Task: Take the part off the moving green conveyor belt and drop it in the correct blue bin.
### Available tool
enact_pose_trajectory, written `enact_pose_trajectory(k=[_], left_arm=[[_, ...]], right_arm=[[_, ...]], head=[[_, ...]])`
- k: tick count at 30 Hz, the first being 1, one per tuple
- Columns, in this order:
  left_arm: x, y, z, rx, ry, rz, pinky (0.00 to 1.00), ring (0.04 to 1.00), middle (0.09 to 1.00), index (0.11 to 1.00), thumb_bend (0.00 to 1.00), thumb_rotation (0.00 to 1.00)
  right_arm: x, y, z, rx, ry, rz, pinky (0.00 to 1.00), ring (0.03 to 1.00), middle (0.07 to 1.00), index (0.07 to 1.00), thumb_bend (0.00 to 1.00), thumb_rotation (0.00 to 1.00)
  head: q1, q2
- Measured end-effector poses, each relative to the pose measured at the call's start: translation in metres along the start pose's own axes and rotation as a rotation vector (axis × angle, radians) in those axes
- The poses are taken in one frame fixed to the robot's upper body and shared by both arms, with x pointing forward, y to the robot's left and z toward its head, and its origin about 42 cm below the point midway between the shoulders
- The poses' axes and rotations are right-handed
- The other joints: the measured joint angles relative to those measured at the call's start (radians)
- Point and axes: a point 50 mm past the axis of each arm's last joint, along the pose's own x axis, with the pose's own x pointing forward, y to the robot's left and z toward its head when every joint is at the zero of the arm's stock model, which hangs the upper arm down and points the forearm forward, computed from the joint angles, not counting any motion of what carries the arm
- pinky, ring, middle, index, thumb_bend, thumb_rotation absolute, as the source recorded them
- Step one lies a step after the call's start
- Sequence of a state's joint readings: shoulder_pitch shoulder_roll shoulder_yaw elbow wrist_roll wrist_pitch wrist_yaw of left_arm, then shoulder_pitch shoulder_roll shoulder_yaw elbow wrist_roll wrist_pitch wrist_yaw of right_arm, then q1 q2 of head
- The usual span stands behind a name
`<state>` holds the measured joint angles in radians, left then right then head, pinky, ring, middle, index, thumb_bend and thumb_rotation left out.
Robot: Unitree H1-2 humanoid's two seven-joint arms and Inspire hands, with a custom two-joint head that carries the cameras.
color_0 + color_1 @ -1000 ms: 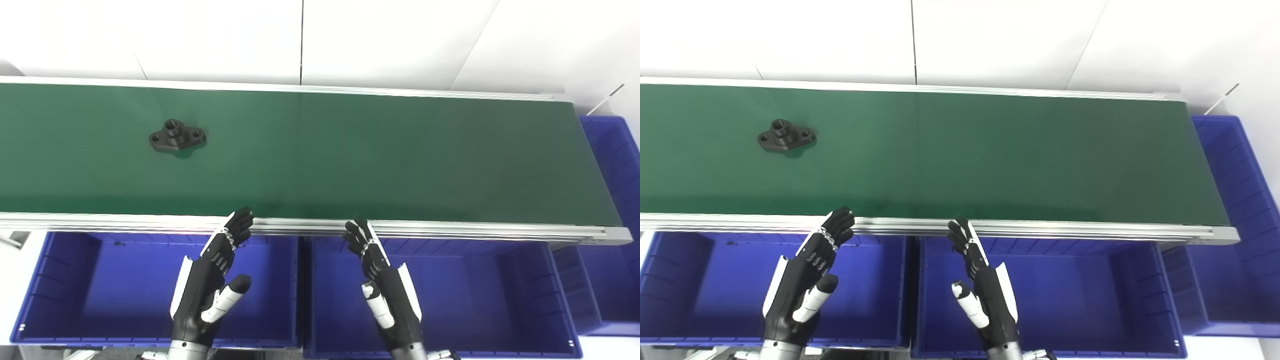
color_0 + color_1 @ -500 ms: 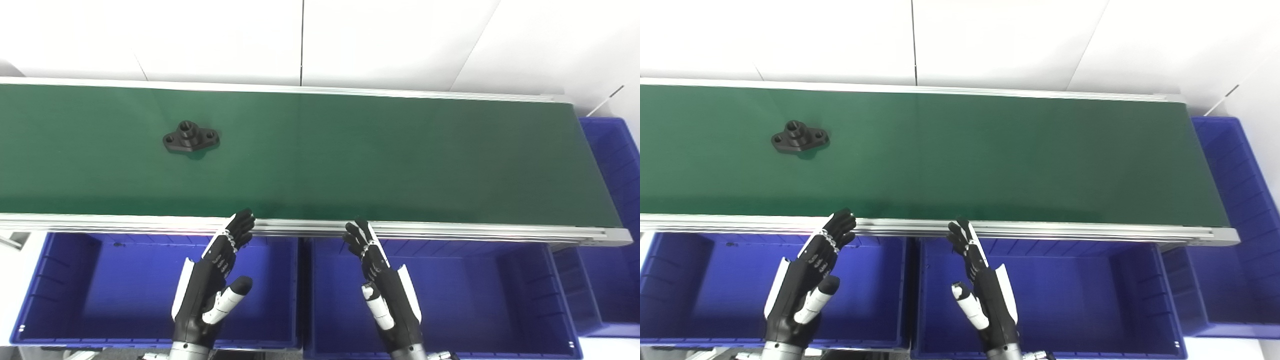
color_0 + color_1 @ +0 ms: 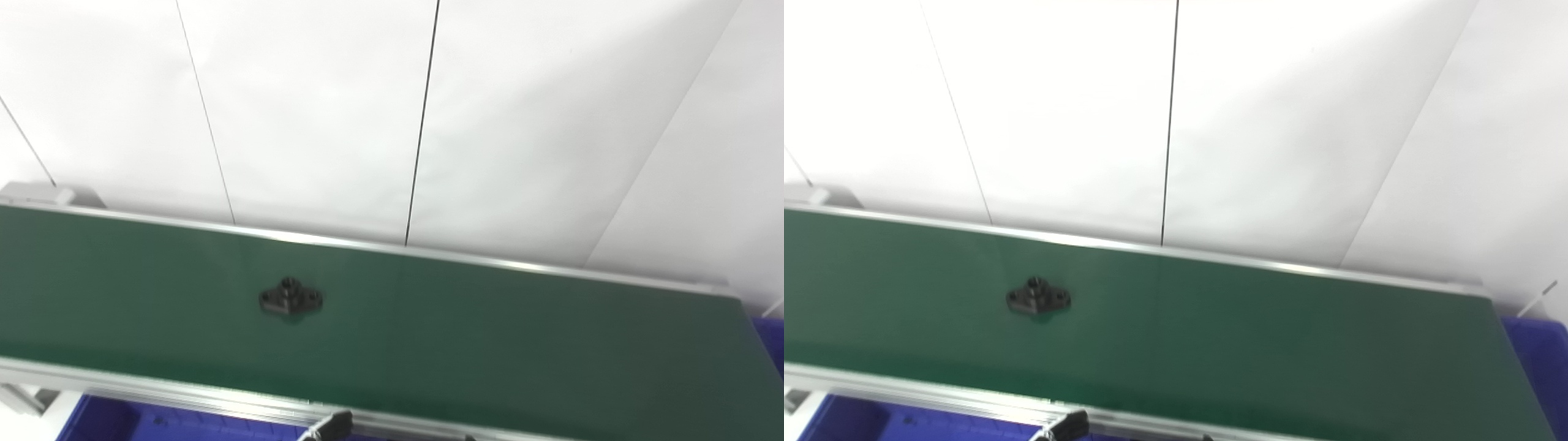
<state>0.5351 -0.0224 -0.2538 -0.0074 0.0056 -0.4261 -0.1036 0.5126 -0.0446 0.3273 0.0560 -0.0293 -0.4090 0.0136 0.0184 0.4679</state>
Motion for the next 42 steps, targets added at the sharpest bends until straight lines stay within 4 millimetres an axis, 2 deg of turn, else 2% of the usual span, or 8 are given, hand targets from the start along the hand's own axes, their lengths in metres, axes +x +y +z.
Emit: enact_pose_trajectory(k=[6, 10, 15, 20, 24, 31, 33, 42], left_arm=[[0.004, 0.001, 0.0, 0.004, -0.007, -0.002, 0.81, 0.832, 0.824, 0.788, 0.83, 0.69], [0.006, 0.0, 0.0, 0.003, -0.008, -0.006, 0.8, 0.835, 0.826, 0.786, 0.84, 0.69], [0.006, 0.0, 0.005, 0.003, -0.024, -0.007, 0.77, 0.83, 0.827, 0.789, 0.84, 0.69], [0.008, 0.0, 0.01, 0.007, -0.039, -0.01, 0.77, 0.838, 0.839, 0.798, 0.84, 0.71], [0.008, 0.0, 0.012, 0.009, -0.044, -0.013, 0.78, 0.846, 0.842, 0.803, 0.83, 0.7], [0.008, -0.001, 0.012, 0.007, -0.042, -0.015, 0.79, 0.851, 0.847, 0.811, 0.83, 0.71], [0.008, -0.001, 0.012, 0.008, -0.039, -0.017, 0.79, 0.851, 0.848, 0.813, 0.83, 0.71], [0.009, -0.003, 0.012, 0.0, -0.029, -0.021, 0.84, 0.87, 0.854, 0.82, 0.8, 0.68]], right_arm=[[0.002, -0.007, 0.019, -0.016, -0.071, 0.009, 0.94, 0.939, 0.949, 1.0, 0.89, 0.95], [0.0, -0.009, 0.027, -0.051, -0.095, 0.019, 0.93, 0.936, 0.948, 1.0, 0.87, 0.94], [-0.001, -0.009, 0.041, -0.114, -0.141, 0.015, 0.88, 0.912, 0.927, 0.982, 0.79, 0.86], [0.011, -0.013, 0.07, -0.22, -0.26, -0.017, 0.88, 0.923, 0.943, 0.987, 0.73, 0.85], [0.033, -0.016, 0.096, -0.351, -0.375, 0.003, 0.87, 0.934, 0.955, 0.973, 0.76, 0.79], [0.087, -0.02, 0.133, -0.575, -0.469, -0.016, 0.75, 0.894, 0.937, 0.953, 0.87, 0.87], [0.098, -0.021, 0.14, -0.634, -0.462, -0.014, 0.74, 0.891, 0.941, 0.953, 0.89, 0.9], [0.137, -0.032, 0.157, -0.833, -0.391, 0.026, 0.69, 0.821, 0.884, 0.919, 0.91, 0.88]], head=[[-0.002, 0.005], [-0.002, 0.02], [-0.015, 0.041], [-0.023, 0.048], [-0.034, 0.054], [-0.038, 0.064], [-0.041, 0.067], [-0.044, 0.078]])
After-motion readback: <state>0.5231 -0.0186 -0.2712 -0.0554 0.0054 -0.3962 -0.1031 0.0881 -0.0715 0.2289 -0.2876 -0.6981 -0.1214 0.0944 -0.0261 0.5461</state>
